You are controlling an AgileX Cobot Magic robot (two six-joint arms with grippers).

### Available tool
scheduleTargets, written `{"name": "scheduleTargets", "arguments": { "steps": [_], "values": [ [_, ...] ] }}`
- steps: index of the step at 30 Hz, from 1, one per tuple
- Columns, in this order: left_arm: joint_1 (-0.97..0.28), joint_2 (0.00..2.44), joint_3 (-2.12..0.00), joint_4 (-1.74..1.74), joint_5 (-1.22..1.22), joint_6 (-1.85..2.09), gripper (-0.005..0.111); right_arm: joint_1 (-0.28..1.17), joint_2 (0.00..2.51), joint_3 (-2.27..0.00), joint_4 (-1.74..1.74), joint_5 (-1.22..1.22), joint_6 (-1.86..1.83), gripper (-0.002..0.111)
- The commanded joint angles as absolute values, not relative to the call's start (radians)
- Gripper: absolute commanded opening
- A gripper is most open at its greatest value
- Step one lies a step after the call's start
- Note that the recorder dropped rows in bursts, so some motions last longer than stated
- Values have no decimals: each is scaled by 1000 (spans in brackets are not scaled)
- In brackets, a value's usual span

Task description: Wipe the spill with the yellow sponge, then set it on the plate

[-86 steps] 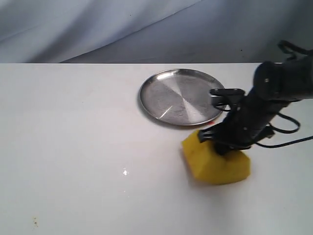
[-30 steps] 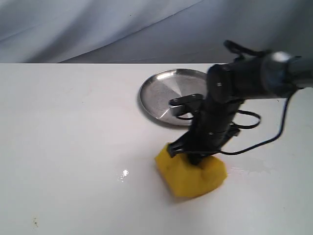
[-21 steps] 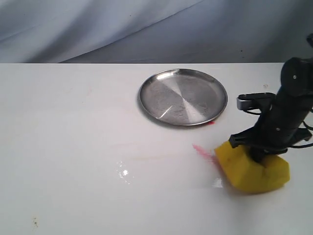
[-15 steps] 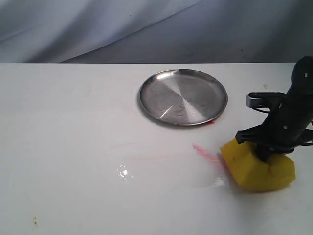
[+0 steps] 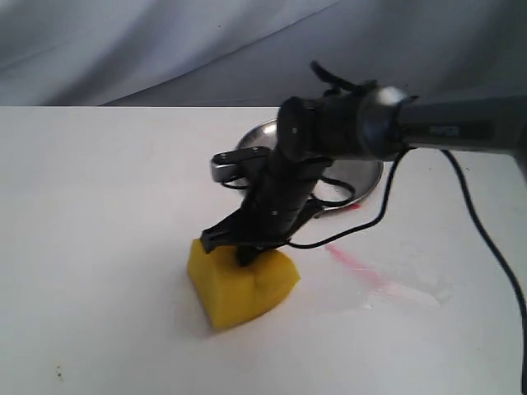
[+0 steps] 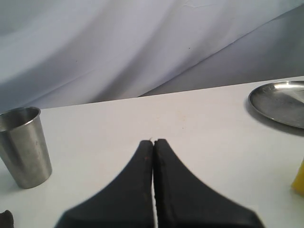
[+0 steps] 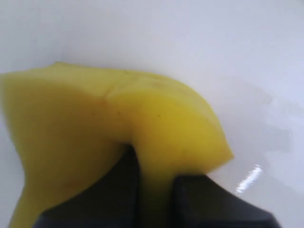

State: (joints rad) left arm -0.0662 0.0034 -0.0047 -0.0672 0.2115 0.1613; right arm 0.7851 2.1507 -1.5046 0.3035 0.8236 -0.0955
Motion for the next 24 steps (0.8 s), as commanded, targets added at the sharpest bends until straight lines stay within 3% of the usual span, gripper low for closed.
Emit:
{"name": "scheduleTargets", "arguments": {
  "steps": [1,5,9,15,24],
  "values": [
    [-69,0,0,-69,205,160,0,878,2160,-1544,210,934,-120,0],
    [-69,0,0,-69,205,160,0,810,2096,-1405,-6,964,19,0],
    [-69,0,0,-69,205,160,0,631,1985,-1215,-103,954,87,0],
    [-69,0,0,-69,205,160,0,436,1760,-1155,-210,891,144,0],
    [-69,0,0,-69,205,160,0,418,1622,-1166,-88,544,128,0]
  ]
}}
